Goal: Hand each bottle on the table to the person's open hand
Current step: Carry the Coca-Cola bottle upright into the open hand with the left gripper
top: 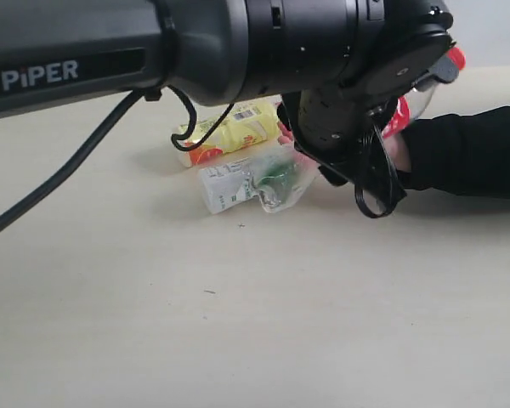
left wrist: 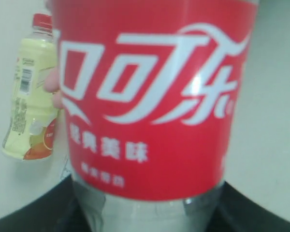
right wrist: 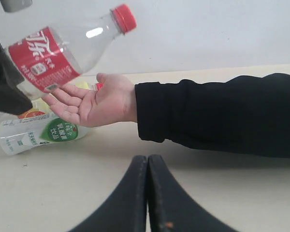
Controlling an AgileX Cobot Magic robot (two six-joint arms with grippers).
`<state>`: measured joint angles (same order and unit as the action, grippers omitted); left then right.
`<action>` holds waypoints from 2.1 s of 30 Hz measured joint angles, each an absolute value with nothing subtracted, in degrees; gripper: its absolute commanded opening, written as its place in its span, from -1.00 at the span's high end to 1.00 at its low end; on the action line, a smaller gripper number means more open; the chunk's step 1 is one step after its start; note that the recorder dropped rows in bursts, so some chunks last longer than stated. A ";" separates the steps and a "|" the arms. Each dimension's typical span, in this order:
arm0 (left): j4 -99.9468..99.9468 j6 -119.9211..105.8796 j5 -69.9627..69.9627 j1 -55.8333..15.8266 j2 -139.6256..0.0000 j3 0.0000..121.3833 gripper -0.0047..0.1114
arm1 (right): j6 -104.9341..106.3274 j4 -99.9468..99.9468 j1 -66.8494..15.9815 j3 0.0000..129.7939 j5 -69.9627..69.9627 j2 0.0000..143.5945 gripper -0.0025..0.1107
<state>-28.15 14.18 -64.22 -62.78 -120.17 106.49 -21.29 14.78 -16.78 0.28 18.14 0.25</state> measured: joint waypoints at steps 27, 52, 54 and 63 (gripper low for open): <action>0.00 42.01 -56.76 -47.97 -124.02 116.73 0.92 | -21.29 14.78 -16.78 0.28 18.14 0.25 0.96; 21.51 32.78 -52.90 -42.20 -130.10 116.73 0.92 | -21.29 14.78 -16.78 0.28 18.14 0.25 0.96; 25.72 29.84 -53.69 -40.90 -130.84 116.73 0.92 | -21.29 14.78 -16.78 0.28 18.14 0.25 0.96; 29.81 27.22 -51.89 -39.27 -133.68 116.73 0.92 | -21.29 14.78 -16.78 0.28 18.14 0.25 0.96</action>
<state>29.81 27.22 -51.89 -39.27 -133.68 116.73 -21.29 14.78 -16.78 0.28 18.14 0.25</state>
